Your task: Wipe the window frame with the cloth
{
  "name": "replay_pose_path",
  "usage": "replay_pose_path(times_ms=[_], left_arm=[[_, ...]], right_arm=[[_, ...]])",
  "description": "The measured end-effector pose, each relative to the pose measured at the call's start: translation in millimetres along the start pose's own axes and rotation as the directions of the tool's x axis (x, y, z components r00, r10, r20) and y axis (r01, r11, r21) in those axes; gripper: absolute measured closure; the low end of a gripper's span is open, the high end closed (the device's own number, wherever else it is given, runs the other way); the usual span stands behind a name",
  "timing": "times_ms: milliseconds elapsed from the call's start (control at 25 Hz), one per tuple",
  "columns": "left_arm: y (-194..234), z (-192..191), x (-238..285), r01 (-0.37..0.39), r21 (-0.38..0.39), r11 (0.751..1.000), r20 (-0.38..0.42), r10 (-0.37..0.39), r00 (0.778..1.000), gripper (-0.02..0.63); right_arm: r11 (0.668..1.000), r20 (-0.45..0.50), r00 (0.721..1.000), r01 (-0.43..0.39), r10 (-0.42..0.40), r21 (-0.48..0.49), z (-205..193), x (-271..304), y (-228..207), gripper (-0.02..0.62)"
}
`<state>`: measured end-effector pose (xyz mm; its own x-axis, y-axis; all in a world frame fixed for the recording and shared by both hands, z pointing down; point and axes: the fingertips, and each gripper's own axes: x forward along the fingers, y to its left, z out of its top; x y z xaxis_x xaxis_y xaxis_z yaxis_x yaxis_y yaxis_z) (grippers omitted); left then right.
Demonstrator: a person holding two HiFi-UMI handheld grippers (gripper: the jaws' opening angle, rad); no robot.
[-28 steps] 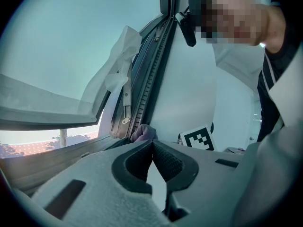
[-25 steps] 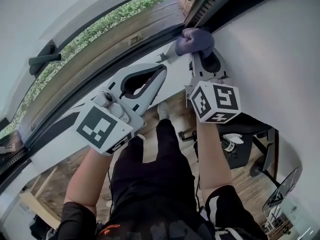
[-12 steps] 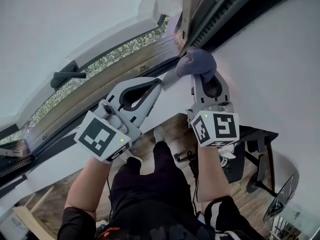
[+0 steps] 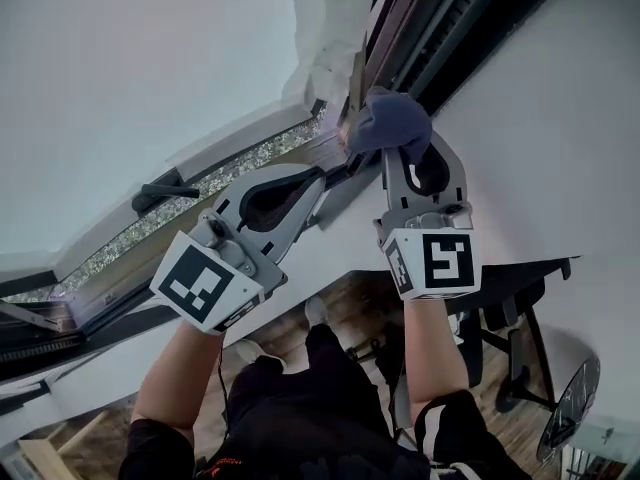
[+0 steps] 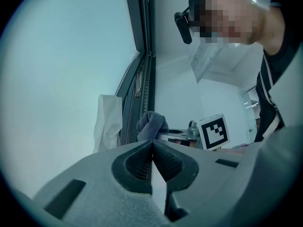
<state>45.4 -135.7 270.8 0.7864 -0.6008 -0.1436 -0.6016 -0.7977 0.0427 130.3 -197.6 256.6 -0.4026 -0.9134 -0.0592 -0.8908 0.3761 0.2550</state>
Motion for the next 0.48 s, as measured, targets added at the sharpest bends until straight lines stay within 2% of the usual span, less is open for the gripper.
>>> replay_pose_path(times_ms=[280, 480], left_arm=[[2, 52, 6, 0.015, 0.064, 0.998, 0.056, -0.019, 0.998, 0.586], [9, 79, 8, 0.016, 0.098, 0.995, 0.086, -0.024, 0.996, 0.586]], right_arm=[[0.993, 0.077, 0.997, 0.020, -0.011, -0.114, 76, 16, -15, 0.525], [0.984, 0.133, 0.990, 0.064, -0.042, -0.165, 120, 27, -30, 0.525]])
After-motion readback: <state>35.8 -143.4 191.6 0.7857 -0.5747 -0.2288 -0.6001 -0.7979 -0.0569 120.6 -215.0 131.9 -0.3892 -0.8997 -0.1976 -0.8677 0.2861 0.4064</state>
